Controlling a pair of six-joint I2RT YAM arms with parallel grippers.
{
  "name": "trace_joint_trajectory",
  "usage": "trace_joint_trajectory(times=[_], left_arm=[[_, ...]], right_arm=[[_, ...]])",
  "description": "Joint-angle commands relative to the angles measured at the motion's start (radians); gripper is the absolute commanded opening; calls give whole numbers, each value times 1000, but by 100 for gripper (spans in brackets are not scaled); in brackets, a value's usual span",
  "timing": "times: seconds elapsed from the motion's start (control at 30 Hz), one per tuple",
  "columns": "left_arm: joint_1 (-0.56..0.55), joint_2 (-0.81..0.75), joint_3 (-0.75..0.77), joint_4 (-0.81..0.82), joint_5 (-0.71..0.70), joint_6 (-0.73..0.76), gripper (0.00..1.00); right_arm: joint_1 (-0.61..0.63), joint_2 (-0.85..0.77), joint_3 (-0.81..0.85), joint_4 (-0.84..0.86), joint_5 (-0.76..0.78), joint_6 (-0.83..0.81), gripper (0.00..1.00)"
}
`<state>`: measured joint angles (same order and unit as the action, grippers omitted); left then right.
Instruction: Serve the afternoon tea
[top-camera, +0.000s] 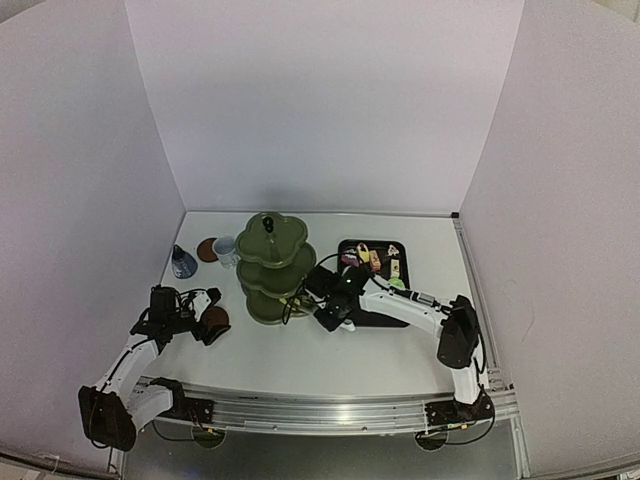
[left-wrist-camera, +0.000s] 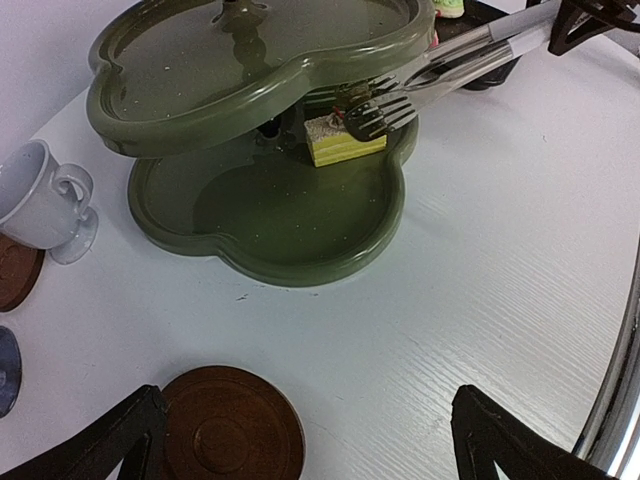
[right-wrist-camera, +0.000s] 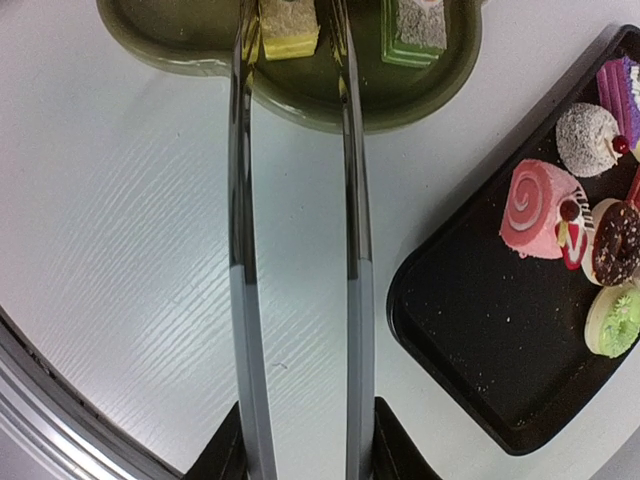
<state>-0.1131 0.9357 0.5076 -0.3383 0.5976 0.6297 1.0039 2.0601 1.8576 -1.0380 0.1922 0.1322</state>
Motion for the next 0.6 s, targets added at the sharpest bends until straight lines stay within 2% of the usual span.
trace_joint_trajectory(times=[0.0, 0.57], left_arm=[[-5, -10, -9, 30, -7, 12, 100], [-4, 0, -9, 30, -7, 24, 100]], right_arm=[[-4, -130, -43, 9, -17, 25, 32], [-49, -373, -200, -72, -4, 155, 29]])
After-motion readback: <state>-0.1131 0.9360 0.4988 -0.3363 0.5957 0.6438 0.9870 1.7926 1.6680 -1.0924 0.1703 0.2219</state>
